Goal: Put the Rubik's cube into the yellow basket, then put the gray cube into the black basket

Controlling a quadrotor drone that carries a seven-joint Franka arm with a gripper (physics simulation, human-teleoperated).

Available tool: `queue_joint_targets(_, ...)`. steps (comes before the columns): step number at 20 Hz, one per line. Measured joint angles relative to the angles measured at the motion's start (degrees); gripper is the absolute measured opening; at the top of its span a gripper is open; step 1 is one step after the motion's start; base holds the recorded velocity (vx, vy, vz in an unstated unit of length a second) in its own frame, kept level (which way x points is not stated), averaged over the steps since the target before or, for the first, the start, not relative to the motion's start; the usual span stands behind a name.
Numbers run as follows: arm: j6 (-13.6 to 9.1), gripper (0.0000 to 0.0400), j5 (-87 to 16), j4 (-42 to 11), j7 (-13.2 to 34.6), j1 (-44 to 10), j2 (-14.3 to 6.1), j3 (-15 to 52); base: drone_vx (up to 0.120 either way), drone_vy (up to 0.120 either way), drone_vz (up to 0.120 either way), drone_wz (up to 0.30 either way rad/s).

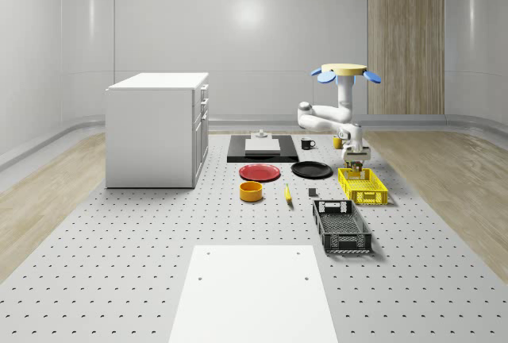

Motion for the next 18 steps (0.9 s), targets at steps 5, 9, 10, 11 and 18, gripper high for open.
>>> queue_joint_targets(5, 1.61, 0.0323, -3.68, 1.09, 0.14, -0.84, 0.20, -4.04, 0.000, 0.000, 0.000, 0.000)
queue_joint_targets(9, 2.64, 0.0323, -6.21, 2.02, 0.23, -1.50, 0.51, -6.77, 0.000, 0.000, 0.000, 0.000)
queue_joint_targets(10, 2.89, 0.0322, -6.84, 2.27, 0.26, -1.67, 0.61, -7.44, 0.000, 0.000, 0.000, 0.000)
queue_joint_targets(11, 3.14, 0.0322, -7.46, 2.53, 0.27, -1.84, 0.72, -8.12, 0.000, 0.000, 0.000, 0.000)
queue_joint_targets(18, 4.51, 0.0323, -11.28, 4.31, 0.33, -2.88, 1.69, -12.11, 0.000, 0.000, 0.000, 0.000)
